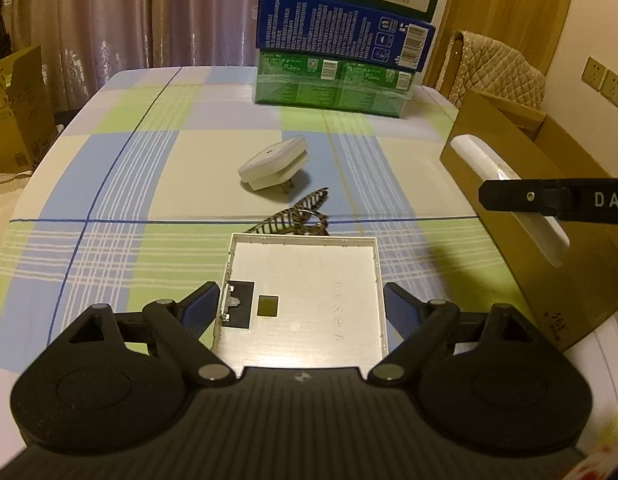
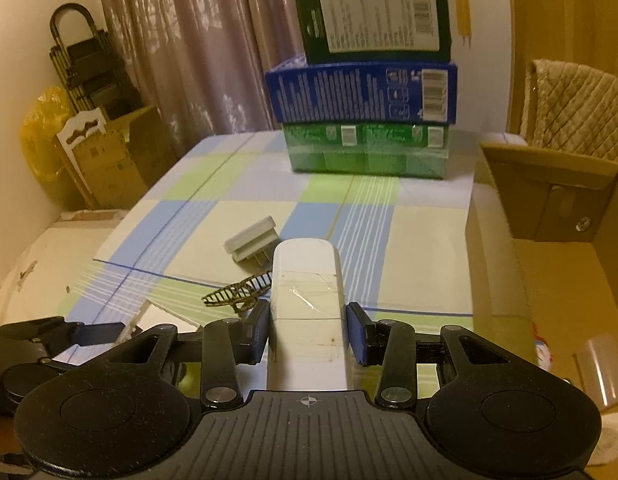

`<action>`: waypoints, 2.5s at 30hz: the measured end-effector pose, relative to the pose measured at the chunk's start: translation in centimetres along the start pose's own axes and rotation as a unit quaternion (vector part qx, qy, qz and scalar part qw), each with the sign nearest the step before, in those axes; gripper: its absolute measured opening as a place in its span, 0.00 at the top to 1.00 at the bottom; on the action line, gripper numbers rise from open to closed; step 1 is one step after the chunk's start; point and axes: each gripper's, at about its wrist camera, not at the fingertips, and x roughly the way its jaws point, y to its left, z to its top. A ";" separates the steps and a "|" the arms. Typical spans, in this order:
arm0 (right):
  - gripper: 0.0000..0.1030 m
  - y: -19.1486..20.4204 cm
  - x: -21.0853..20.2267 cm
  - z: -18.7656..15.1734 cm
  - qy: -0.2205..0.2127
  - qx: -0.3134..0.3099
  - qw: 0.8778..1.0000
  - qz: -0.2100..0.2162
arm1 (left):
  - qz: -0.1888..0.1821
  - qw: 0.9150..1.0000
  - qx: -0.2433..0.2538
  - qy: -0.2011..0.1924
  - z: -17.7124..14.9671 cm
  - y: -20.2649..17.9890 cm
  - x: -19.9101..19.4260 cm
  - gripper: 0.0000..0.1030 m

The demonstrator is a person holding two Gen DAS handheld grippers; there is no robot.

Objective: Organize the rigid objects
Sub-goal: 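Carry the white stick and white frame toward the cardboard box, then open the left tool to drop the white frame into the box while the right tool releases the stick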

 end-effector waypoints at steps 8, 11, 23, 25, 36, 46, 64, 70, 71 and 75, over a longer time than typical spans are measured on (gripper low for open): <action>0.64 0.7 -2.3 -0.4 -0.017 0.002 1.000 0.001 | -0.010 1.000 0.003 -0.003 -0.9 -1.2 -1.2 0.18; 0.64 0.8 -2.6 -0.7 -0.016 0.004 1.000 0.002 | -0.013 1.000 0.003 -0.005 -1.0 -1.5 -1.4 0.18; 0.64 0.4 -3.5 -0.4 -0.030 0.006 0.999 -0.014 | -0.020 0.999 0.012 -0.025 0.1 -2.7 -2.9 0.18; 0.64 0.5 -4.1 0.1 -0.038 0.009 0.999 -0.018 | -0.023 0.999 0.011 -0.034 0.7 -3.0 -3.5 0.18; 0.64 -3.1 -9.8 1.2 -0.074 0.015 0.996 -0.043 | -0.048 0.996 0.044 -0.068 4.3 -7.8 -6.7 0.18; 0.64 -11.3 -15.8 -0.7 -0.067 0.065 0.991 -0.100 | -0.097 0.988 0.087 -0.080 6.9 -15.7 -7.6 0.18; 0.64 -19.0 -18.2 -3.5 -0.053 0.119 0.984 -0.124 | -0.129 0.987 0.086 -0.044 7.4 -25.6 -3.2 0.18; 0.64 -20.6 -17.6 -3.9 -0.050 0.134 0.983 -0.117 | -0.114 0.990 0.075 -0.044 7.4 -27.0 -1.4 0.18; 0.64 -20.8 -17.4 -4.0 -0.049 0.134 0.983 -0.116 | -0.113 0.990 0.077 -0.046 7.5 -27.3 -1.1 0.18; 0.64 -21.3 -16.8 -4.1 -0.046 0.132 0.984 -0.112 | -0.107 0.988 0.099 -0.058 7.2 -28.7 -0.8 0.18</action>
